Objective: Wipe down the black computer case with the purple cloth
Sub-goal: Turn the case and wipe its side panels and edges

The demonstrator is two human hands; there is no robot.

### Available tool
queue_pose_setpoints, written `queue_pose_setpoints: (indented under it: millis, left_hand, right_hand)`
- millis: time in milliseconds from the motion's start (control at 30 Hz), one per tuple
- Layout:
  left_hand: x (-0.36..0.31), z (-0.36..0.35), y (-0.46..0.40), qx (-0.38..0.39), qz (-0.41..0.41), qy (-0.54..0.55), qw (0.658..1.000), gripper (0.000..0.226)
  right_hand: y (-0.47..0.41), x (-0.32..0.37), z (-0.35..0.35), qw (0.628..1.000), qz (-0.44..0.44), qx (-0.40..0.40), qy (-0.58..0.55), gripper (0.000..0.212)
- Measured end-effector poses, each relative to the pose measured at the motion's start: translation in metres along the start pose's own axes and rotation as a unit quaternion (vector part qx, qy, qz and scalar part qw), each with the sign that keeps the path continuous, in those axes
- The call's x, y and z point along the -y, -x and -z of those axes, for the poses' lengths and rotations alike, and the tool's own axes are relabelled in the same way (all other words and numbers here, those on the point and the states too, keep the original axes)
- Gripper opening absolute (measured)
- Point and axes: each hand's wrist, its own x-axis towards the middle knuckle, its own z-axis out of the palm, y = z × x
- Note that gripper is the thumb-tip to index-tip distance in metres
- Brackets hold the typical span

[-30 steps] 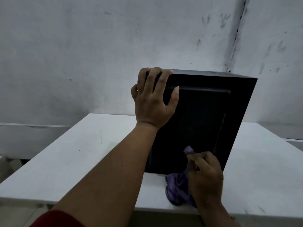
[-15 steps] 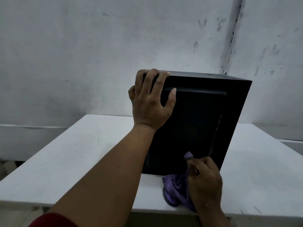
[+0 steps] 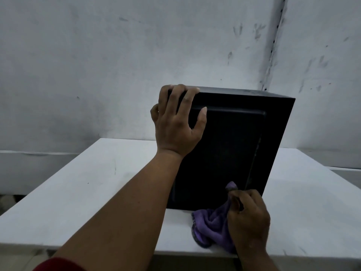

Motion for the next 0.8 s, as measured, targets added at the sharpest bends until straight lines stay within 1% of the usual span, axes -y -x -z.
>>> queue_pose_setpoints:
  millis: [100, 167, 233, 367, 433, 467, 533, 600, 633, 700, 733, 800]
  left_hand:
    - [-0.001, 0.001, 0.000, -0.002, 0.002, 0.000, 1.000, 0.041]
    - [-0.001, 0.002, 0.000, -0.001, 0.002, -0.002, 1.000, 0.041]
    - [-0.001, 0.003, 0.000, 0.003, 0.002, -0.003, 1.000, 0.041]
    - [-0.001, 0.003, 0.000, 0.008, 0.000, -0.004, 1.000, 0.042]
    - [0.000, 0.003, 0.000, 0.004, 0.000, -0.002, 1.000, 0.042]
    - [0.000, 0.002, 0.000, 0.001, 0.001, 0.000, 1.000, 0.042]
    - [0.000, 0.001, 0.000, -0.001, 0.002, -0.001, 1.000, 0.041]
    - [-0.001, 0.001, 0.000, 0.000, 0.001, -0.003, 1.000, 0.041]
    - [-0.001, 0.001, 0.000, 0.003, 0.000, -0.003, 1.000, 0.042]
    - [-0.001, 0.002, 0.000, 0.005, 0.001, -0.003, 1.000, 0.042]
    - [-0.001, 0.003, 0.000, 0.007, 0.001, -0.003, 1.000, 0.042]
    - [-0.001, 0.004, 0.000, 0.008, 0.000, -0.003, 1.000, 0.042]
  right_hand:
    - [0.020, -0.005, -0.002, 0.997, -0.034, 0.070, 0.012, 0.029]
    - [0.021, -0.008, 0.000, 0.995, -0.042, 0.089, 0.017, 0.027]
    - [0.013, -0.009, 0.003, 0.997, -0.032, 0.068, 0.020, 0.025]
    - [-0.010, -0.006, 0.009, 0.999, -0.022, -0.031, 0.016, 0.017]
    - [-0.010, -0.006, 0.008, 0.999, -0.034, -0.033, 0.026, 0.012]
    - [-0.006, -0.007, 0.007, 0.998, -0.045, -0.021, 0.038, 0.016]
    - [0.005, -0.010, 0.003, 0.996, -0.069, 0.030, 0.057, 0.024]
    - [0.011, -0.014, 0.004, 0.992, -0.083, 0.076, 0.057, 0.028]
    - [0.011, -0.017, 0.006, 0.992, -0.079, 0.082, 0.055, 0.029]
    - [0.004, -0.019, 0.010, 0.995, -0.063, 0.050, 0.051, 0.025]
    - [0.000, -0.018, 0.013, 0.997, -0.058, 0.022, 0.046, 0.021]
    - [-0.011, -0.016, 0.015, 0.996, -0.068, -0.031, 0.044, 0.020]
